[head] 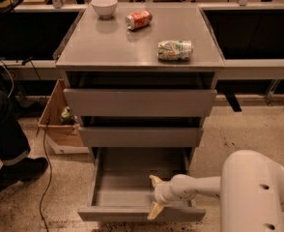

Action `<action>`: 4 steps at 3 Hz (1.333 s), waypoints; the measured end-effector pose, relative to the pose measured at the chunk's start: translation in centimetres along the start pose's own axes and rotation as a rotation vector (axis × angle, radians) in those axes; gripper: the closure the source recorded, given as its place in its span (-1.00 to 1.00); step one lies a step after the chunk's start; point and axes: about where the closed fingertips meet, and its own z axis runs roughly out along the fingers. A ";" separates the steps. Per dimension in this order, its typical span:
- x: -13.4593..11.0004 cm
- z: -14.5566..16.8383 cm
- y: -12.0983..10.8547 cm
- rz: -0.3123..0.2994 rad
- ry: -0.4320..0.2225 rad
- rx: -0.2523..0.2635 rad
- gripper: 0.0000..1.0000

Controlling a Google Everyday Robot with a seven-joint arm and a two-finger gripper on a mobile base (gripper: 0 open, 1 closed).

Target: Close bottom drawer

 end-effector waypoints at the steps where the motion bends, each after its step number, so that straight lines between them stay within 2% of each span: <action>1: 2.2 2.9 0.7 0.037 0.017 -0.004 -1.00; 2: 2.7 4.1 0.7 0.048 0.014 0.005 -0.63; 4: 2.1 3.2 0.8 0.048 0.014 0.005 0.30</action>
Offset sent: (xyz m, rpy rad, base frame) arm 0.0096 0.0012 -0.0747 0.0046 0.0147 -0.0712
